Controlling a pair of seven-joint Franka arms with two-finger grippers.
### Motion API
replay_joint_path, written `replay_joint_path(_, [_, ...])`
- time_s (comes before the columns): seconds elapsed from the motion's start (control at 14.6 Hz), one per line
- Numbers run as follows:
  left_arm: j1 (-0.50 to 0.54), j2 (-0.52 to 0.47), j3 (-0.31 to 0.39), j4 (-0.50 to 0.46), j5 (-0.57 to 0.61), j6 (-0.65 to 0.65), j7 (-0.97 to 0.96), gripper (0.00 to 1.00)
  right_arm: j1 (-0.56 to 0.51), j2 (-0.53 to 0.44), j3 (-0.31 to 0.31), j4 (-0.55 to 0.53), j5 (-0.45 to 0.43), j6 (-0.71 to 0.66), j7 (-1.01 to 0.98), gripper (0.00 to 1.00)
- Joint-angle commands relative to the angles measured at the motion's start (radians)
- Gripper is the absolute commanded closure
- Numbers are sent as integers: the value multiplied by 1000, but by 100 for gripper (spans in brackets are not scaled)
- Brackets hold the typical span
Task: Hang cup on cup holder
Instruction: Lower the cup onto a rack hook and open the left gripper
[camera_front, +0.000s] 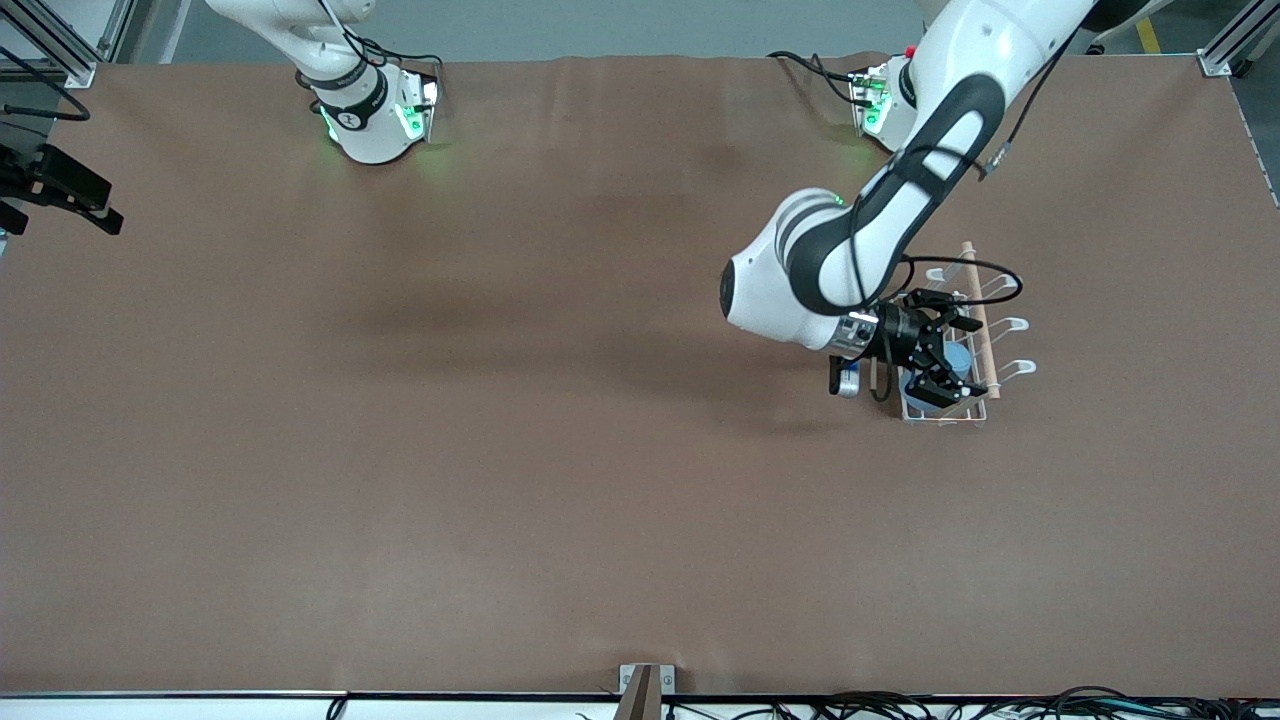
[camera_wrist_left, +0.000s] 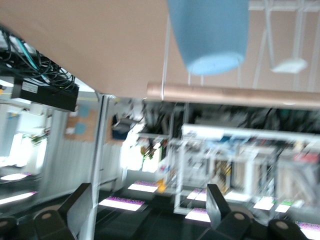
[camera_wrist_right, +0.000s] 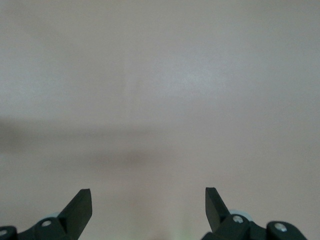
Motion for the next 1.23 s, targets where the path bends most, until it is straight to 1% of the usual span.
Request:
replay_joint_path(0.0, [14, -91, -4, 152, -173, -17, 11, 0, -4, 19, 0, 31, 12, -6, 6, 0])
replay_joint_path(0.14, [11, -98, -4, 282, -327, -81, -34, 0, -4, 19, 0, 33, 12, -6, 7, 0])
replay_joint_path(0.21, [15, -98, -4, 331, -387, -94, -70, 0, -4, 19, 0, 33, 12, -6, 6, 0])
replay_joint_path(0.27, [17, -101, -4, 359, -443, -96, -111, 0, -4, 19, 0, 33, 12, -6, 7, 0])
replay_joint_path(0.41, [12, -154, -5, 370, -471, -90, -227, 0, -3, 19, 0, 33, 12, -6, 7, 0])
replay_joint_path(0.62, [-1, -165, -10, 465, -478, -77, -378, 0, -3, 19, 0, 33, 12, -7, 7, 0])
replay_joint_path(0.75, [2, -167, -11, 473, -494, -68, -467, 0, -3, 19, 0, 33, 13, -7, 7, 0])
replay_joint_path(0.82, [12, -167, -11, 477, -518, -54, -473, 0, -3, 19, 0, 33, 13, -7, 7, 0])
replay_joint_path(1.03, [34, -168, -8, 479, -563, 88, -484, 0, -1, 19, 0, 33, 13, -9, 9, 0])
replay_joint_path(1.16, [52, -171, -5, 480, -639, 136, -507, 0, 1, 19, 0, 33, 13, -9, 13, 0])
